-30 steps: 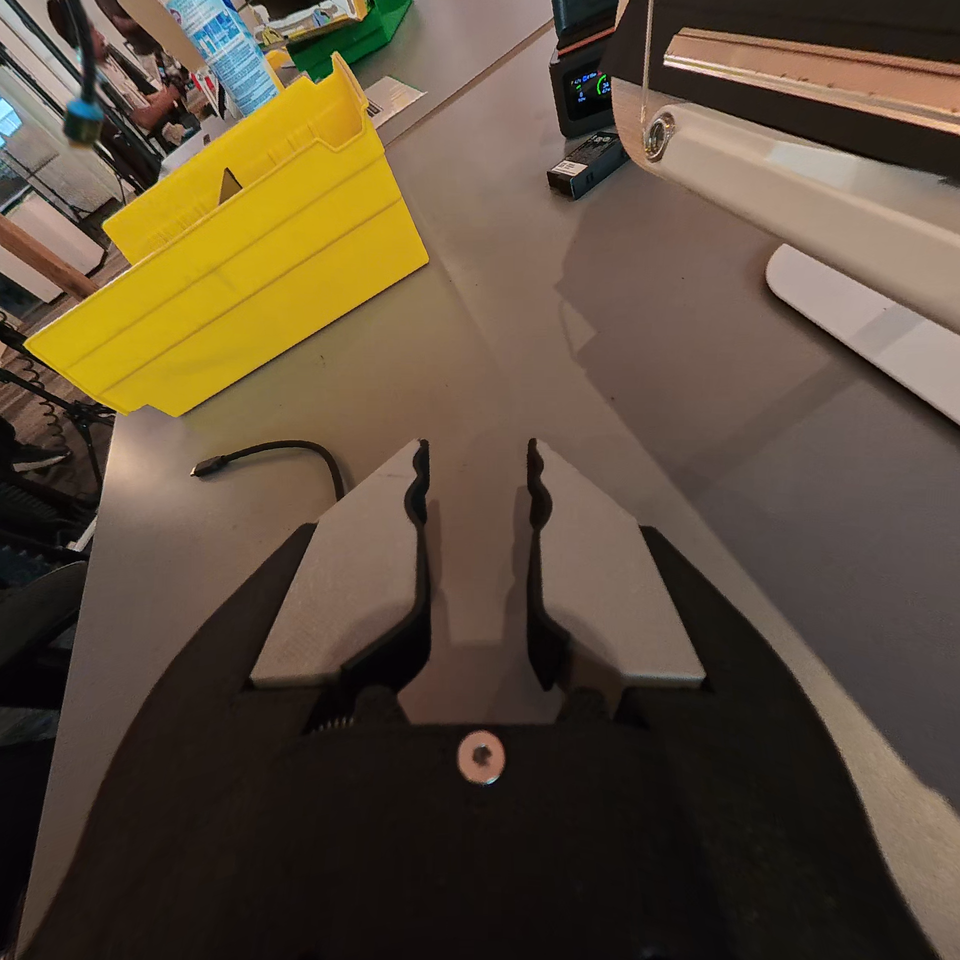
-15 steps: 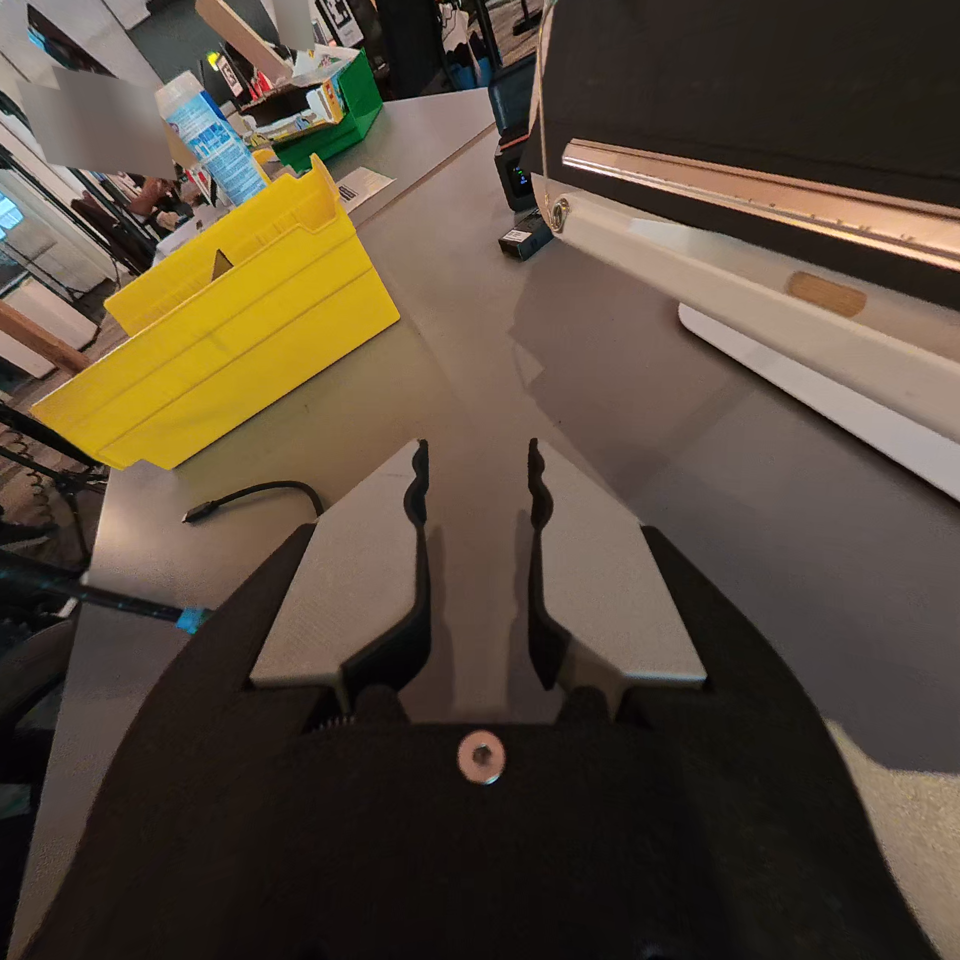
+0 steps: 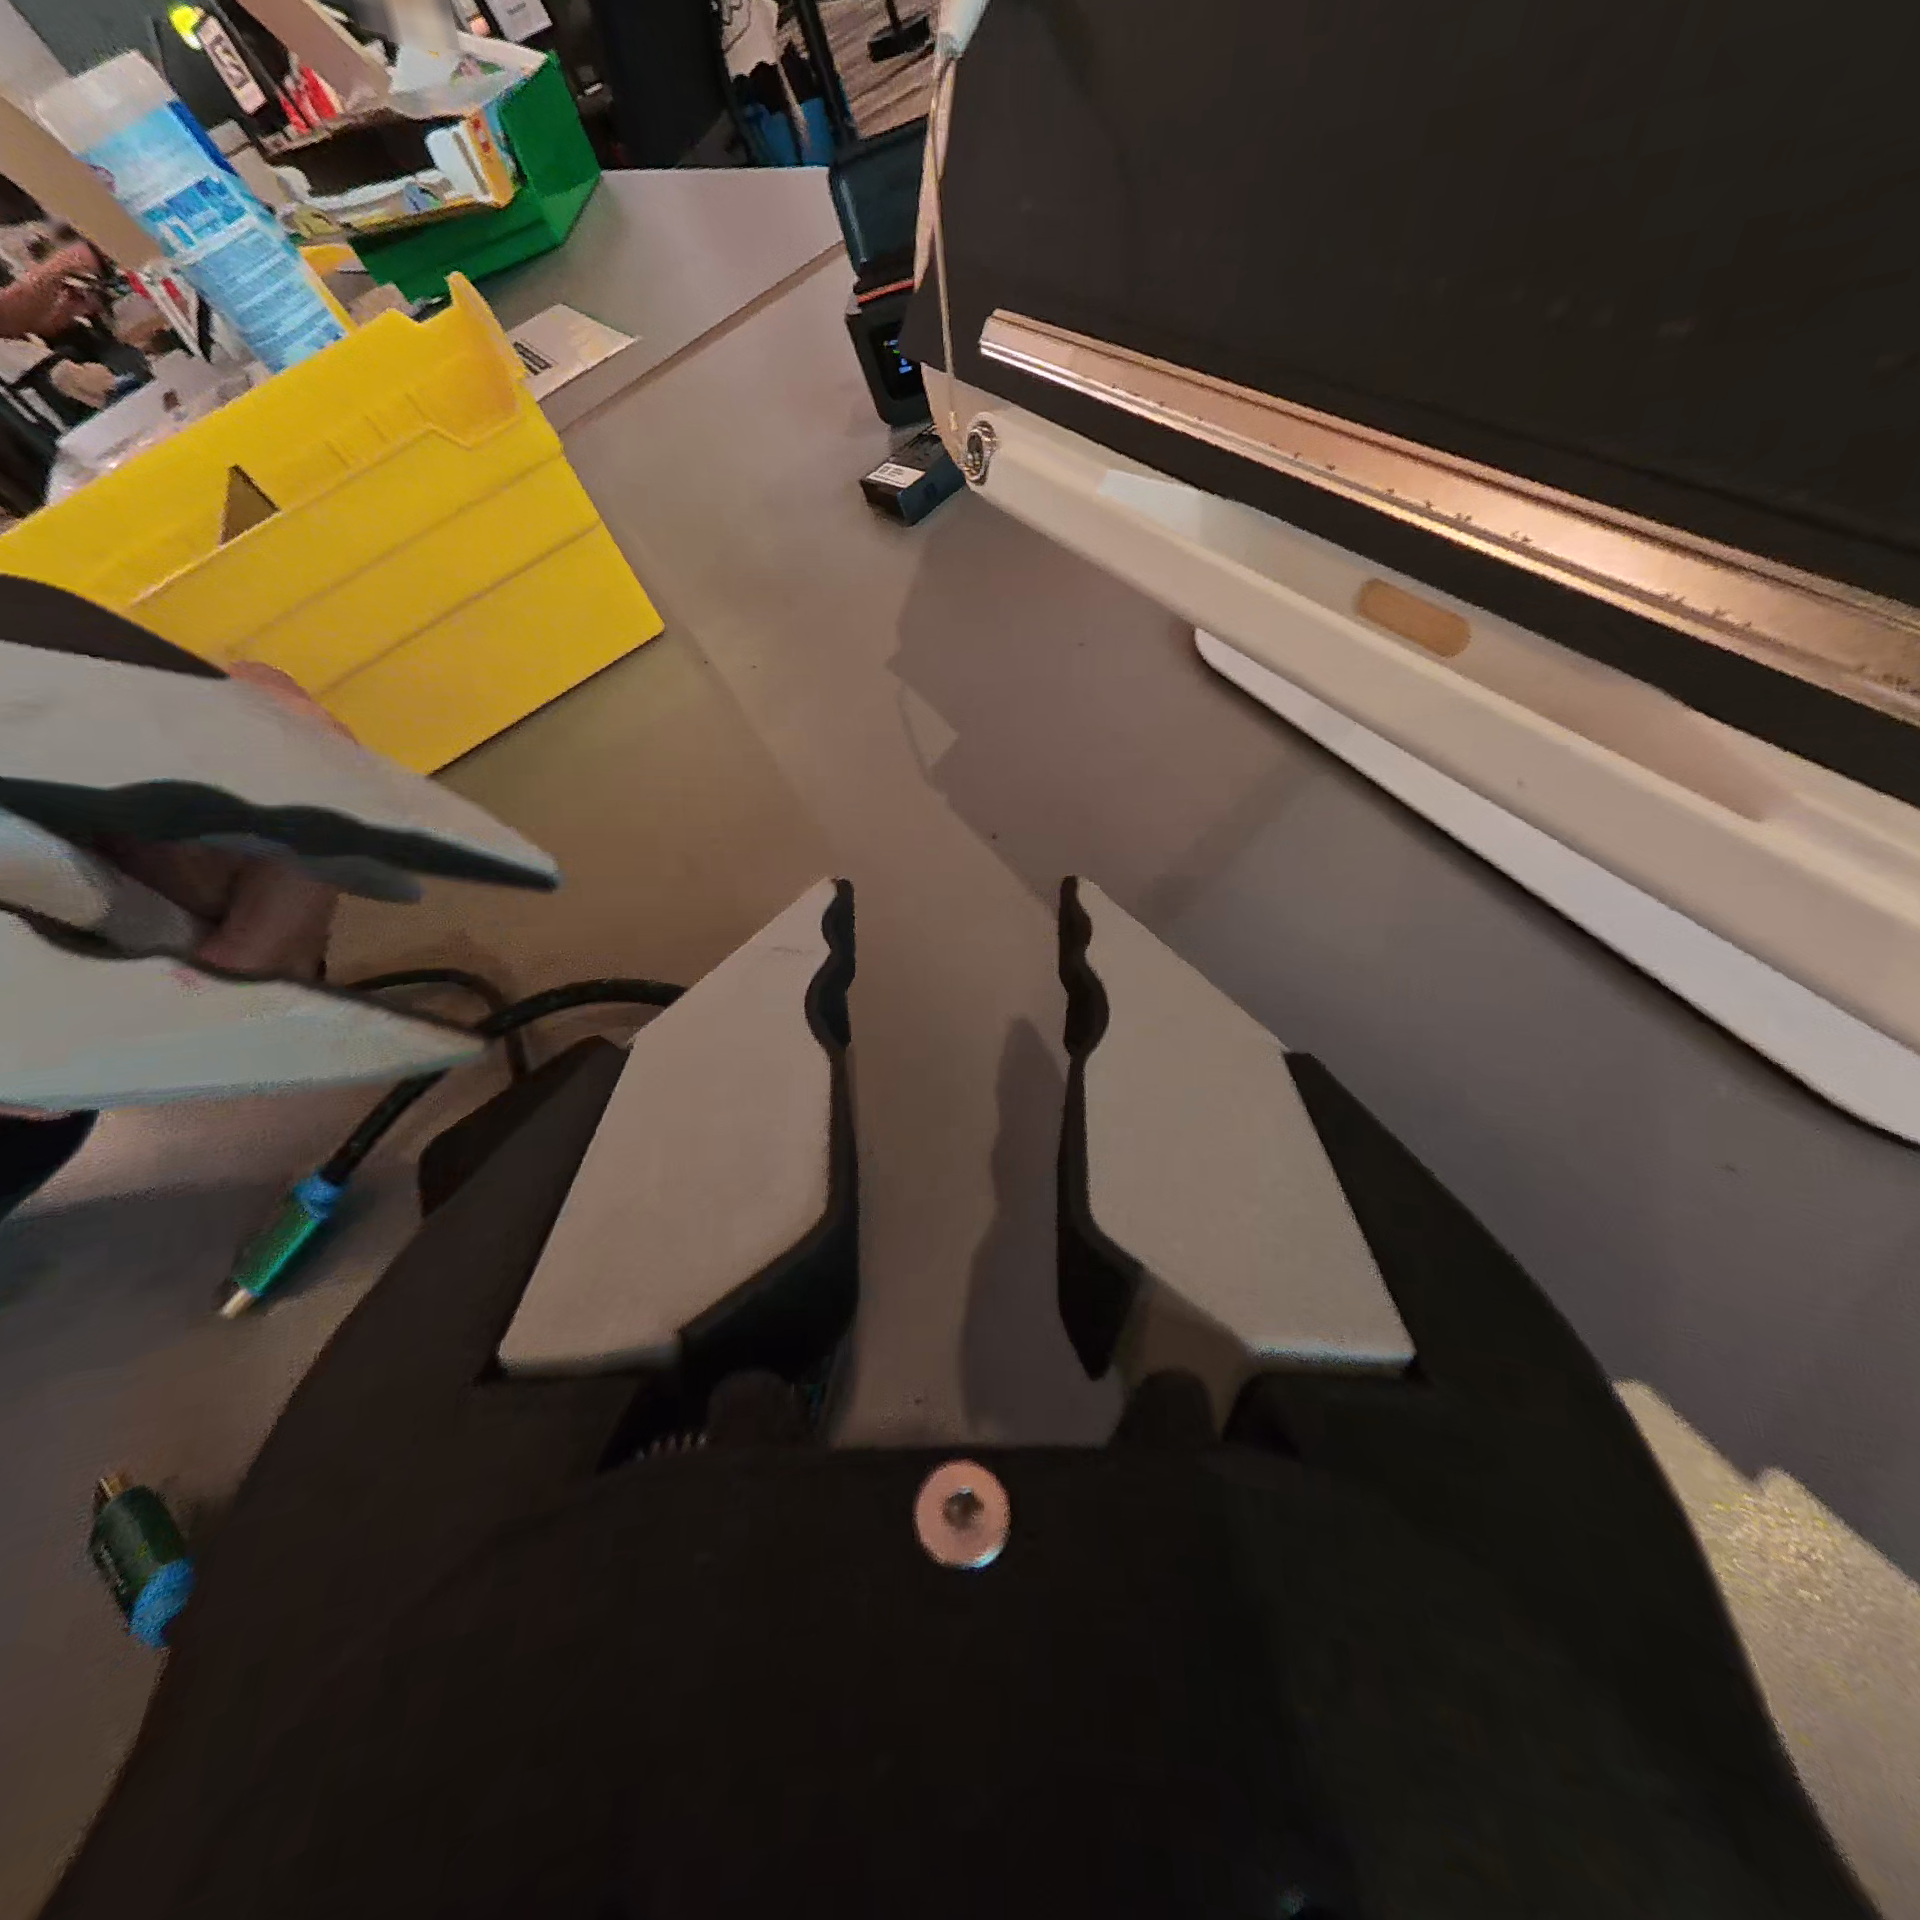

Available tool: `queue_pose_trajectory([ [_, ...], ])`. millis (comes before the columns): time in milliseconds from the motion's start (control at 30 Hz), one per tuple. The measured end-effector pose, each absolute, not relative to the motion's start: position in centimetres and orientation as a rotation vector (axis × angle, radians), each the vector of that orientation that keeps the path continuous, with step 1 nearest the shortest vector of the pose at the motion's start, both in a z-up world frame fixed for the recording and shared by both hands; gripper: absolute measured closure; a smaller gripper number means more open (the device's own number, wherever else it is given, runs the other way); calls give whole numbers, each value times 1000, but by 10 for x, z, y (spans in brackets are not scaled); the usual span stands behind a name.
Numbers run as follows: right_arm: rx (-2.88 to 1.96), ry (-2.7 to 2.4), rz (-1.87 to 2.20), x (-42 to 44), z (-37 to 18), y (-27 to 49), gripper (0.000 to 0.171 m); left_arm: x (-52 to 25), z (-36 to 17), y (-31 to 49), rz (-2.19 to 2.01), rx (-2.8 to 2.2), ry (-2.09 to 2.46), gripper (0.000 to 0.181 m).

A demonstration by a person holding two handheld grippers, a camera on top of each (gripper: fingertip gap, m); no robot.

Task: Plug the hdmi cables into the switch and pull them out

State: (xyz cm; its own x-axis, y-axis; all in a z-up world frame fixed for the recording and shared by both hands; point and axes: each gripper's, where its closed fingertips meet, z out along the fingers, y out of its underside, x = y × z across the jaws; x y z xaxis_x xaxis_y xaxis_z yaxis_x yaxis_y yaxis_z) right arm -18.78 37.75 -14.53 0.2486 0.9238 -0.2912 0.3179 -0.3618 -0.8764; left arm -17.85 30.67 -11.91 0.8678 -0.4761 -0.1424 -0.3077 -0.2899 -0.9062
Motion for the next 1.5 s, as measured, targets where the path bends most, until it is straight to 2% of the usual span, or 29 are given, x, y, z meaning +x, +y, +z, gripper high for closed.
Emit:
queue_pose_trajectory([
  [200, -1875, -1149, 1032, -191, -160, 382, 130, -211, -122, 322, -91, -1777, 458, 159],
  [267, -1886, -1149, 1011, -193, -164, 383, 128, -222, -122, 321, -48, -1802, 472, 153],
  [533, -1842, -1123, 976, -201, -158, 389, 117, -257, -127, 327, -15, -1814, 327, 155],
  [733, -1833, -1044, 954, -203, -153, 392, 114, -261, -130, 327, 1, -1825, 312, 160],
  [833, -1821, -1000, 980, -202, -149, 392, 112, -270, -125, 327, 75, -1796, 306, 173],
  [1000, -1816, -983, 947, -202, -148, 394, 112, -276, -128, 328, -11, -1830, 241, 165],
  [1500, -1762, -1062, 949, -218, -145, 385, 113, -283, -136, 332, 69, -1854, 278, 167],
])
